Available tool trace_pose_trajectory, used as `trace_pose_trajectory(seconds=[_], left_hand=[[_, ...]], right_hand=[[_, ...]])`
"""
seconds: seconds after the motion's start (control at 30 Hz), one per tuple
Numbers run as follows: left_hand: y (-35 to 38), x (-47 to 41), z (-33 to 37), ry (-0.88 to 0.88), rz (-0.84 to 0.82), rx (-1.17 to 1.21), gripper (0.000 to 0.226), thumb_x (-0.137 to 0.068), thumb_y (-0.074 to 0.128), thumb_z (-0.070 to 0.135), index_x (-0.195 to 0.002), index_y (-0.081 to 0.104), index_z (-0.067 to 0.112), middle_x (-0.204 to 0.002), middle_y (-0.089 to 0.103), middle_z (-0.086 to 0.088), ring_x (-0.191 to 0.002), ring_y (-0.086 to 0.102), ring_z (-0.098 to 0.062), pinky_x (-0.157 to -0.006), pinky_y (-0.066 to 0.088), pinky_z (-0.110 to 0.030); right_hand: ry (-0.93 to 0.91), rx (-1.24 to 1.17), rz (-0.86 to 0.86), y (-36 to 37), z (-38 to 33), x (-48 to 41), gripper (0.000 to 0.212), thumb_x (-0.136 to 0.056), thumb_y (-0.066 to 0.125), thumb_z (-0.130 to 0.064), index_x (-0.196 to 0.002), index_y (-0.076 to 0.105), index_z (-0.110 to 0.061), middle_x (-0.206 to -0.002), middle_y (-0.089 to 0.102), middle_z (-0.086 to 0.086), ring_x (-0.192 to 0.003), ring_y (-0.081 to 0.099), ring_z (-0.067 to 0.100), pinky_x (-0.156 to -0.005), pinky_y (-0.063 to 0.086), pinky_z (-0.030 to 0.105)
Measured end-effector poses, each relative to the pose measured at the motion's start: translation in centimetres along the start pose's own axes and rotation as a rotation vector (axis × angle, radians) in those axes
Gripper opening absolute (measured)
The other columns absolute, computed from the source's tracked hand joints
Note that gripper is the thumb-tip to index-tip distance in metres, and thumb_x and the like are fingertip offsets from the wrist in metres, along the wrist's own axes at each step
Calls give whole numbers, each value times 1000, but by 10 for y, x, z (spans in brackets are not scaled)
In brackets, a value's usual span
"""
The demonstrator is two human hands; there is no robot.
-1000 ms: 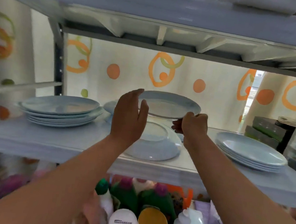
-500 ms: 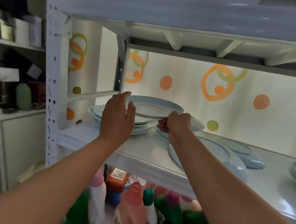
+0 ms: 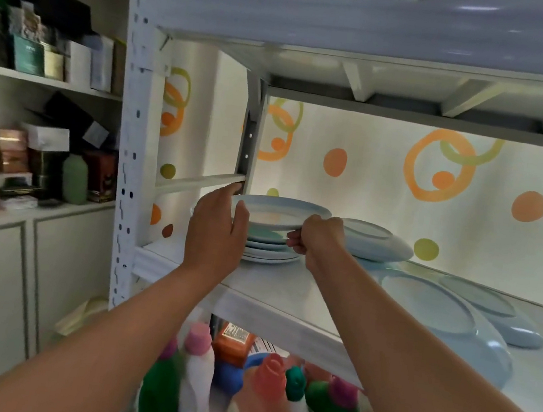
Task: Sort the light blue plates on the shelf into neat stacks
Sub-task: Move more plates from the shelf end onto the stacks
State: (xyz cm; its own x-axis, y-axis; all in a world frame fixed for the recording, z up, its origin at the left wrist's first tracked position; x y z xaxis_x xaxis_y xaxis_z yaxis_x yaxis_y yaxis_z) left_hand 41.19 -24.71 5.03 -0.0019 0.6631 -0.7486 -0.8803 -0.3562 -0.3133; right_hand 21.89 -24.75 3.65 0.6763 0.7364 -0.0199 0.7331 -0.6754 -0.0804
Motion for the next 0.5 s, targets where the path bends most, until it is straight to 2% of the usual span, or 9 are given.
trace_pose_trajectory(seconds=[0.1, 0.2, 0.3, 0.33, 0.4, 0.47, 0.5], left_hand=[[1, -3, -6, -21, -4, 1, 41, -97, 32, 31, -134, 43, 16, -138, 49, -6, -129, 40, -20, -106, 30, -31], [4, -3, -12, -57, -25, -9, 44, -97, 30, 35, -135, 41, 18, -142, 46, -5, -132, 38, -21, -110, 29, -37], [8, -2, -11, -69, -35, -6, 44, -97, 30, 35, -136, 40, 19, -143, 45, -4, -133, 37, -21, -110, 29, -35], [8, -2, -10, -70, -39, -6, 44, -97, 30, 35, -136, 39, 19, -143, 44, -4, -133, 37, -20, -110, 29, -35], [10, -1, -8, -67, -50, -5, 45, -96, 30, 36, -137, 38, 19, -144, 43, -4, -134, 36, -20, -110, 28, -34], [11, 0, -7, -68, -59, -5, 45, -96, 30, 37, -137, 38, 19, -144, 42, -4, -134, 36, -20, -110, 27, -34], [11, 0, -7, -69, -63, -7, 45, -96, 30, 37, -137, 38, 19, -144, 42, -4, -134, 36, -20, -110, 28, -34]], right_hand=[[-4, 25, -33, 0, -4, 4, 31, -94, 28, -1, -118, 46, 2, -59, 56, 16, -42, 51, 20, -29, 34, 15], [-5, 97, -50, 1, -9, 8, 18, -95, 32, -1, -91, 49, 2, -60, 59, 17, -49, 55, 23, -42, 41, 27], [-32, 169, -64, 0, -9, 3, 30, -94, 37, 1, -65, 44, 2, -63, 60, 17, -59, 58, 25, -55, 45, 29], [-33, 165, -92, 0, -8, 4, 30, -93, 39, 0, -63, 44, -1, -65, 59, 15, -59, 58, 24, -54, 46, 28], [-36, 156, -147, 1, -7, 6, 22, -91, 43, -2, -70, 48, -5, -67, 57, 10, -52, 55, 17, -42, 45, 21], [-45, 192, -165, 1, -5, 6, 14, -90, 45, -4, -87, 58, -2, -69, 56, 9, -51, 52, 15, -34, 41, 16], [-58, 230, -161, 0, -5, 7, 20, -91, 44, -5, -101, 60, 3, -76, 60, 12, -54, 53, 17, -35, 41, 17]])
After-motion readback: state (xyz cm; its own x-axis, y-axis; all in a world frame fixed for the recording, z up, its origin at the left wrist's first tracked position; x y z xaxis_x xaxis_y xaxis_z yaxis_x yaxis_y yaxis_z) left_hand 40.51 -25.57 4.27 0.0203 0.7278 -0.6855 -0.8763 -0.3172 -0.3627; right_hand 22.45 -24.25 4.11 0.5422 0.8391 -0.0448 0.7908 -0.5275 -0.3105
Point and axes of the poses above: each hand's wrist, its own x-axis away from the middle knuckle, its own y-axis out of the palm, z = x × y, the point moved 7 cm from there along -x, towards the middle knuckle
